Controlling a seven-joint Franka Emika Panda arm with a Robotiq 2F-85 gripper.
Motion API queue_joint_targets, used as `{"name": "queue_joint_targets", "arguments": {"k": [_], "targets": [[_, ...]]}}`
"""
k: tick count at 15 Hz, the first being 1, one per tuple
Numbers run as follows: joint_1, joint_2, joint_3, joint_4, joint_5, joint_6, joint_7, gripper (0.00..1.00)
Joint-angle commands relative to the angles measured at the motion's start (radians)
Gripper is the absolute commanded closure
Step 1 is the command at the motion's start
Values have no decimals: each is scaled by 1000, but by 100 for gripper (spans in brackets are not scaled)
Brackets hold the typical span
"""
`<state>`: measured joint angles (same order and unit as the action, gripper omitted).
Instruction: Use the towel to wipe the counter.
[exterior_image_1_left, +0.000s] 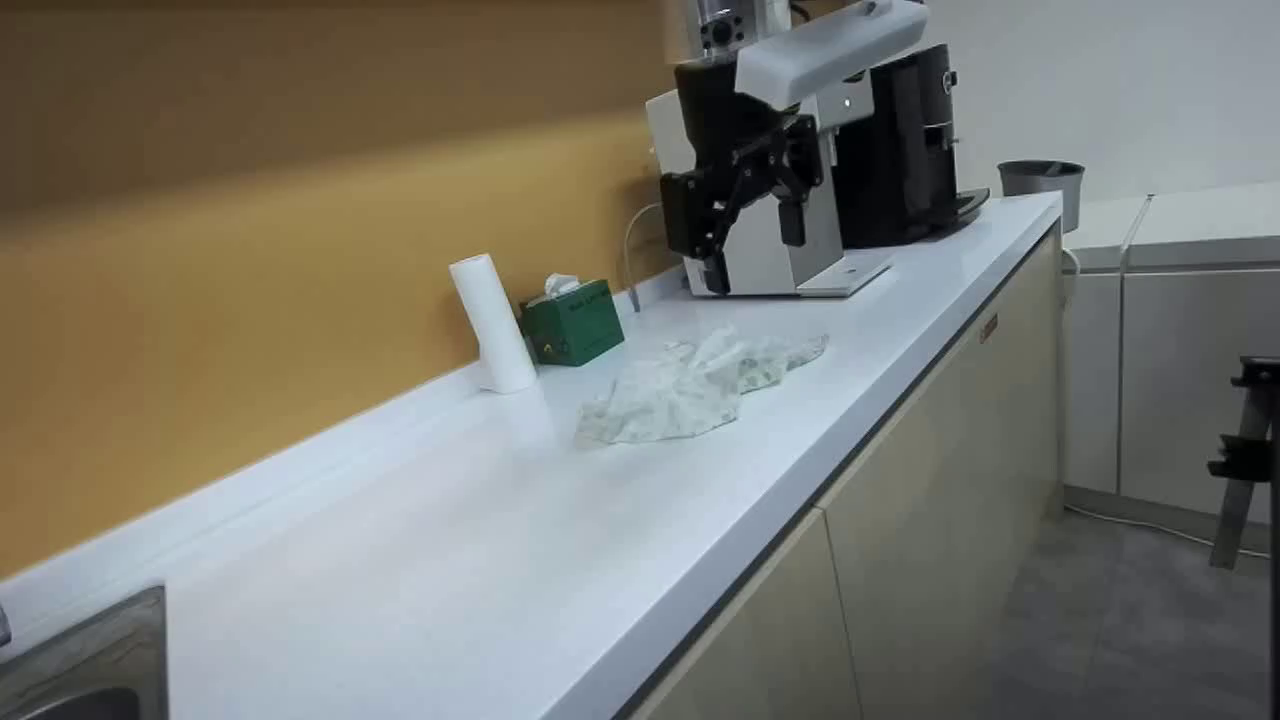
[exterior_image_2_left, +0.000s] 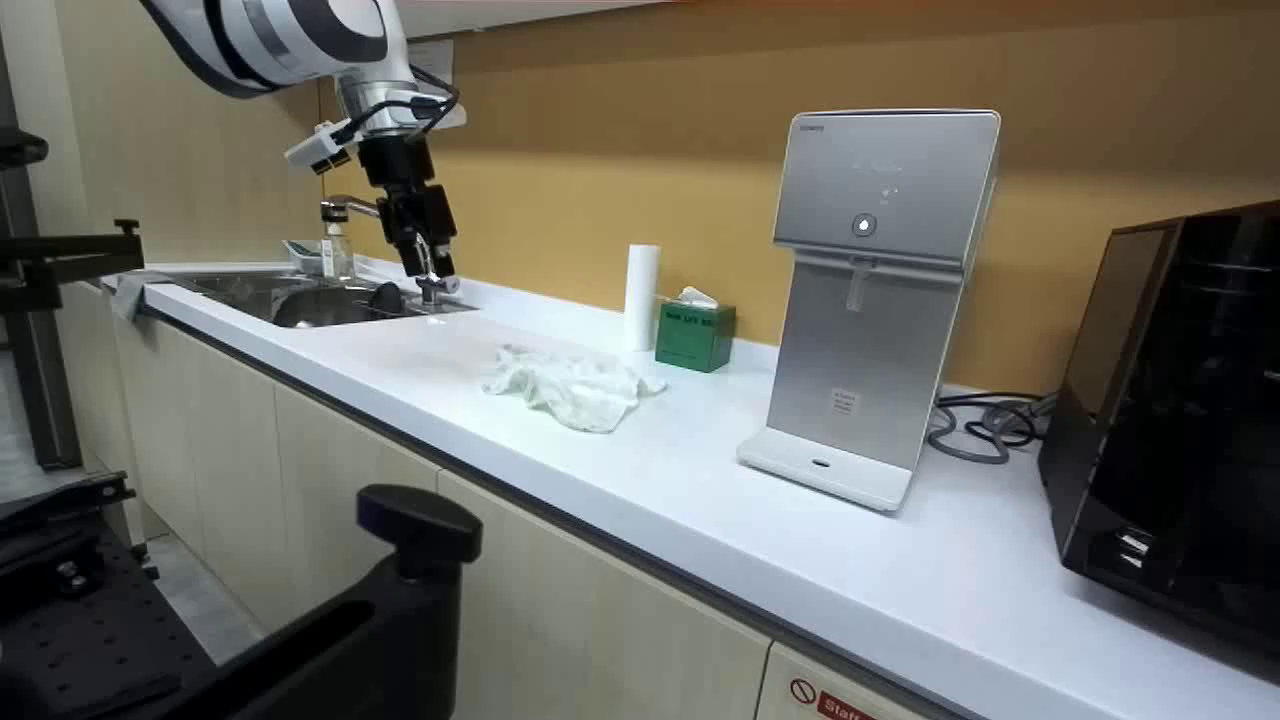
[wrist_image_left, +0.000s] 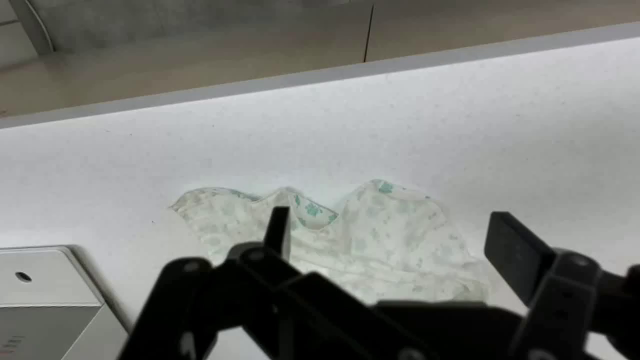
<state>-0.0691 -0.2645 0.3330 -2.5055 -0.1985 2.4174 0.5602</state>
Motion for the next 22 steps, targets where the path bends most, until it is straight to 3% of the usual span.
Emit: {"name": "queue_joint_targets", "arguments": {"k": [1,13,17,22], "targets": [[36,2,-37,1,-13,-4,8,0],[31,5,-36,3,-22,13,18,0],[2,70,-67,55,-75,38,53,0],[51,252,-167,223,118,-69,-123,0]]}}
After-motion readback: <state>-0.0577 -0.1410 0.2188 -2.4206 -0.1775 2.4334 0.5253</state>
